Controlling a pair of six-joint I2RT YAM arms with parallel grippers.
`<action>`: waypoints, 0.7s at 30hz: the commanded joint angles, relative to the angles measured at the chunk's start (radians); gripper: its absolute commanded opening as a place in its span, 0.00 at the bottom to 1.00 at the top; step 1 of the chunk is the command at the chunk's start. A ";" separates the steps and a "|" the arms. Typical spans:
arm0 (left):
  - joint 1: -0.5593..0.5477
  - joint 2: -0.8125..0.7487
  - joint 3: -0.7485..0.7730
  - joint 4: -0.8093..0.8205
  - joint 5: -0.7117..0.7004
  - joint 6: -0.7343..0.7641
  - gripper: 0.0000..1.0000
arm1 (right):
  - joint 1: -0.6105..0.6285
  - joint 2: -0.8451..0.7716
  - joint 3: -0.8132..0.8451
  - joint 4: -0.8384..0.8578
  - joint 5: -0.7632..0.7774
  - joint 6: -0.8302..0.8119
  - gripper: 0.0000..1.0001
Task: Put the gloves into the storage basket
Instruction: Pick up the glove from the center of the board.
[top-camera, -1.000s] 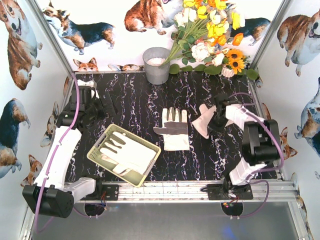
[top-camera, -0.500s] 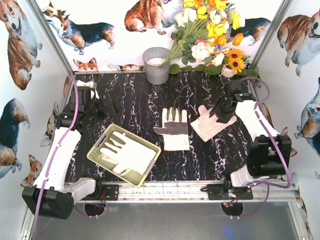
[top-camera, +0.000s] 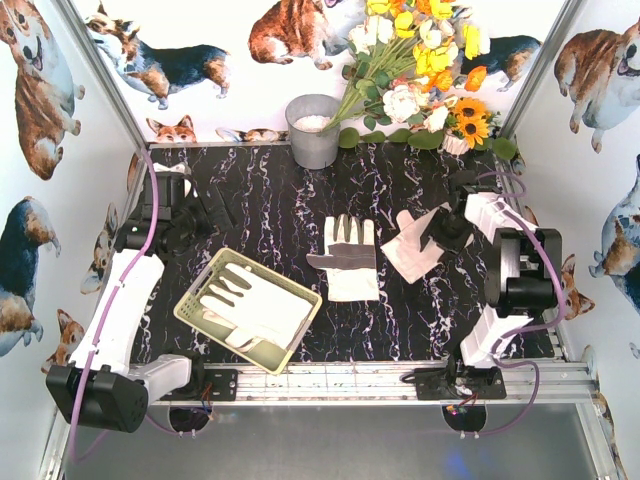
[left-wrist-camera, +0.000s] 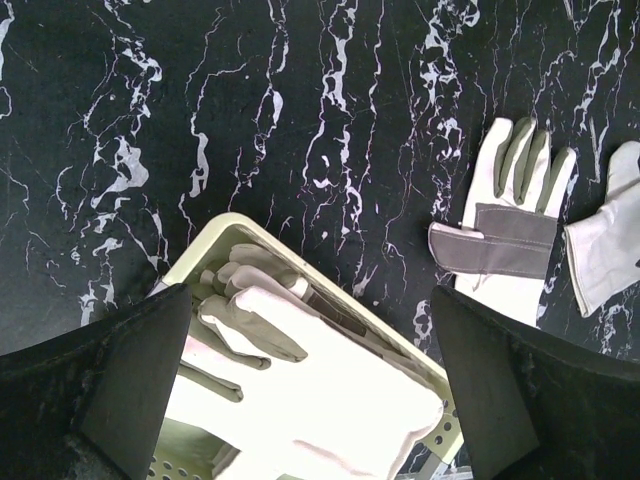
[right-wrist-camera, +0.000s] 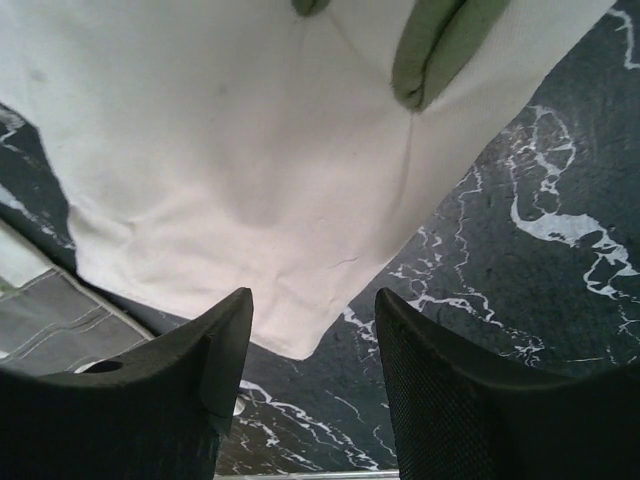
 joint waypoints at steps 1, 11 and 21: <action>0.010 0.004 0.024 0.024 -0.023 -0.046 1.00 | -0.001 0.017 0.008 0.014 0.051 -0.028 0.55; 0.010 0.019 0.024 0.025 -0.040 -0.058 1.00 | -0.002 0.113 0.032 0.011 0.069 -0.032 0.57; 0.009 0.039 0.045 0.024 -0.042 -0.063 1.00 | -0.002 0.144 0.016 0.040 0.042 -0.041 0.17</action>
